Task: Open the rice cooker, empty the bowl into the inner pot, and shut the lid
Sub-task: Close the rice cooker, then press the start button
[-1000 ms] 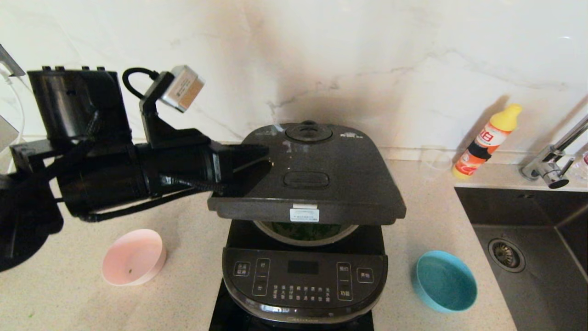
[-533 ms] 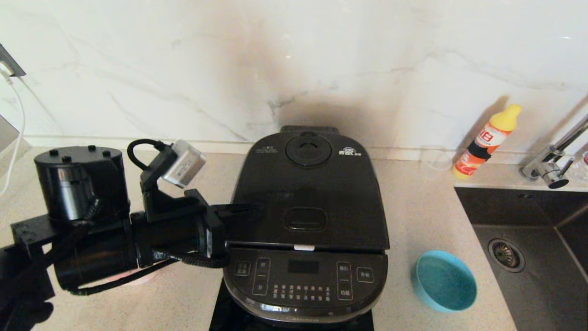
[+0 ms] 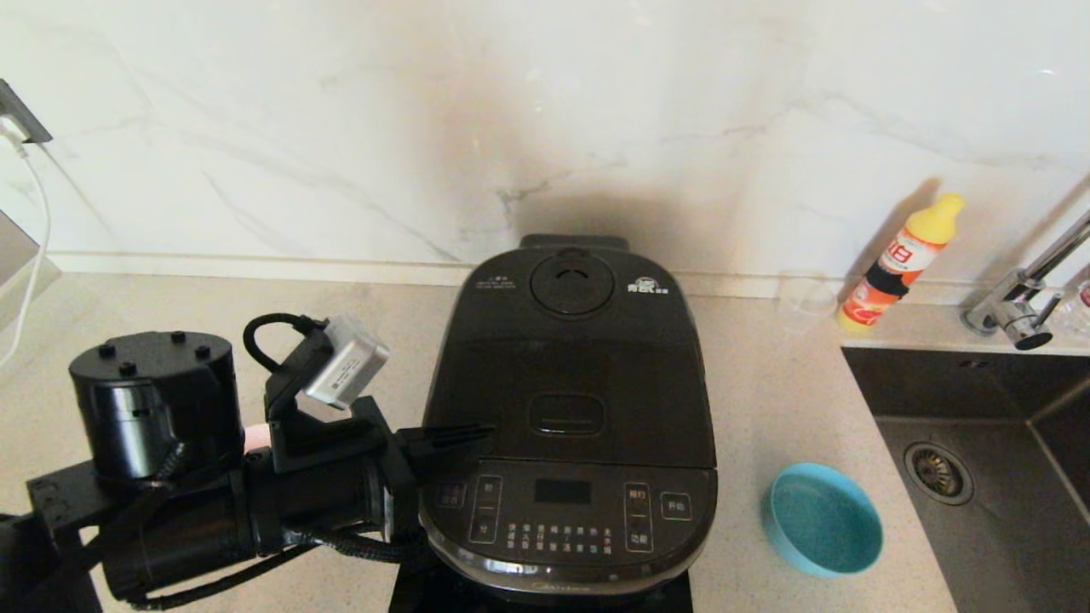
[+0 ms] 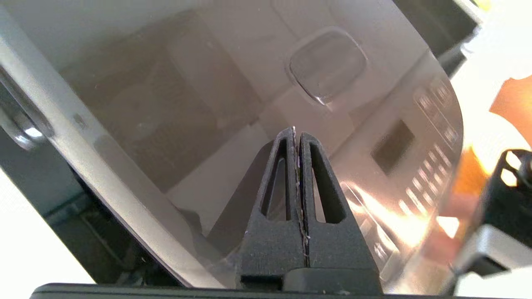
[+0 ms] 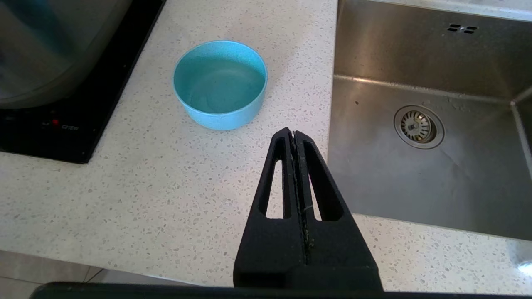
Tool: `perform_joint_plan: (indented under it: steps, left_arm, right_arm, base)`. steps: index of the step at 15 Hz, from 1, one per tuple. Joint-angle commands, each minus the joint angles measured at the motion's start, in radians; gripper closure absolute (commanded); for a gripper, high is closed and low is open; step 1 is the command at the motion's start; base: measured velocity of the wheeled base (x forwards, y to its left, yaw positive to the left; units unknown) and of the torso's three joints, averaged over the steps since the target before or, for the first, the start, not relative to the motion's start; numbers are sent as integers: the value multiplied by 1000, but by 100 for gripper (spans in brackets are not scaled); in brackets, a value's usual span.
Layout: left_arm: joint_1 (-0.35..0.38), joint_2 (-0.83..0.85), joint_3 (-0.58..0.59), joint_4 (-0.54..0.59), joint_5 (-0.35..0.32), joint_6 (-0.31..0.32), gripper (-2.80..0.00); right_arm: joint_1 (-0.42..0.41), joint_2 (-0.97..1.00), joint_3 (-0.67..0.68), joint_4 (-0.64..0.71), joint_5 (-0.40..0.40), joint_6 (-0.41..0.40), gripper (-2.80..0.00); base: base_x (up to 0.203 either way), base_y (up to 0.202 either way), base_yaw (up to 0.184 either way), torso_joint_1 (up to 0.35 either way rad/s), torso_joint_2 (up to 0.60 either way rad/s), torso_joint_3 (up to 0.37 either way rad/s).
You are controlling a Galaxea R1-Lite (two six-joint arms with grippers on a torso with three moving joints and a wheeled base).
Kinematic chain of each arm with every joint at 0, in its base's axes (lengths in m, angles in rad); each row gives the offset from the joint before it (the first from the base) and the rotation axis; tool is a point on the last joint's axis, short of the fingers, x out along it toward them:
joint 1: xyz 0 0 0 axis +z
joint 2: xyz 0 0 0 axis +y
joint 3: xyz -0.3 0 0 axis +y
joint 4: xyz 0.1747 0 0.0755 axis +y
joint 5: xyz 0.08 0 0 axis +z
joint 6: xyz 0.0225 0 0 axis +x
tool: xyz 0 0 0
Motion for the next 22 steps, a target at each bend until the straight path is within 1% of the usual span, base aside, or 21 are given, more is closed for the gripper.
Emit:
perform_joint_plan:
  steps: [1, 3, 4, 6, 7, 8, 9, 10, 11, 12, 13, 14, 16, 19, 20, 21, 22]
  left_arm:
    - [1, 9, -12, -62, 7, -13, 0]
    - [1, -56, -77, -71, 28, -54, 0]
    - [1, -98, -130, -63, 50, -86, 0]
    - [1, -172, -248, -20, 113, -114, 0]
    - [1, -221, -308, 34, 176, -118, 0]
    - [1, -268, -355, 98, 261, -116, 0]
    - [2, -309, -379, 150, 355, -109, 0]
    - [6, -359, -382, 190, 452, -87, 0]
    - [12, -412, -364, 221, 561, -51, 0]
    - [22, -475, -315, 240, 650, -14, 0]
    - [42, -556, -238, 251, 721, 20, 0]
    - [78, -650, -163, 259, 764, 46, 0]
    - [183, -840, -49, 273, 797, 73, 0]
    - [312, -1139, 101, 338, 799, 86, 0]
    - [340, -1203, 180, 345, 805, 81, 0]
    - [362, -1234, 278, 328, 819, 73, 0]
    - [381, -1236, 359, 302, 853, 66, 0]
  right_arm:
    - [0, 1, 0, 1, 0, -1, 0]
    - [0, 1, 0, 1, 0, 0, 0]
    - [0, 1, 0, 1, 0, -1, 0]
    - [0, 1, 0, 1, 0, -1, 0]
    - [0, 1, 0, 1, 0, 0, 0]
    - [0, 1, 0, 1, 0, -1, 0]
    - [0, 1, 0, 1, 0, -1, 0]
    - [0, 1, 0, 1, 0, -1, 0]
    - [0, 1, 0, 1, 0, -1, 0]
    - [0, 1, 0, 1, 0, 0, 0]
    - [0, 1, 0, 1, 0, 0, 0]
    - [0, 1, 0, 1, 0, 0, 0]
    - [0, 1, 0, 1, 0, -1, 0]
    - [0, 1, 0, 1, -1, 0, 0]
    - [0, 0, 0, 1, 0, 0, 0]
    - [0, 1, 0, 1, 0, 0, 0]
    - [0, 0, 0, 1, 0, -1, 0]
  base:
    - [0, 0, 0, 0, 0, 0]
    - [0, 0, 0, 0, 0, 0]
    - [0, 0, 0, 0, 0, 0]
    - [0, 0, 0, 0, 0, 0]
    - [0, 0, 0, 0, 0, 0]
    - [0, 0, 0, 0, 0, 0]
    - [0, 0, 0, 0, 0, 0]
    - [0, 0, 0, 0, 0, 0]
    - [0, 0, 0, 0, 0, 0]
    - [0, 0, 0, 0, 0, 0]
    - [0, 0, 0, 0, 0, 0]
    - [0, 0, 0, 0, 0, 0]
    - [0, 0, 0, 0, 0, 0]
    - [0, 0, 0, 0, 0, 0]
    - [0, 0, 0, 0, 0, 0]
    - [0, 0, 0, 0, 0, 0]
    - [0, 0, 0, 0, 0, 0]
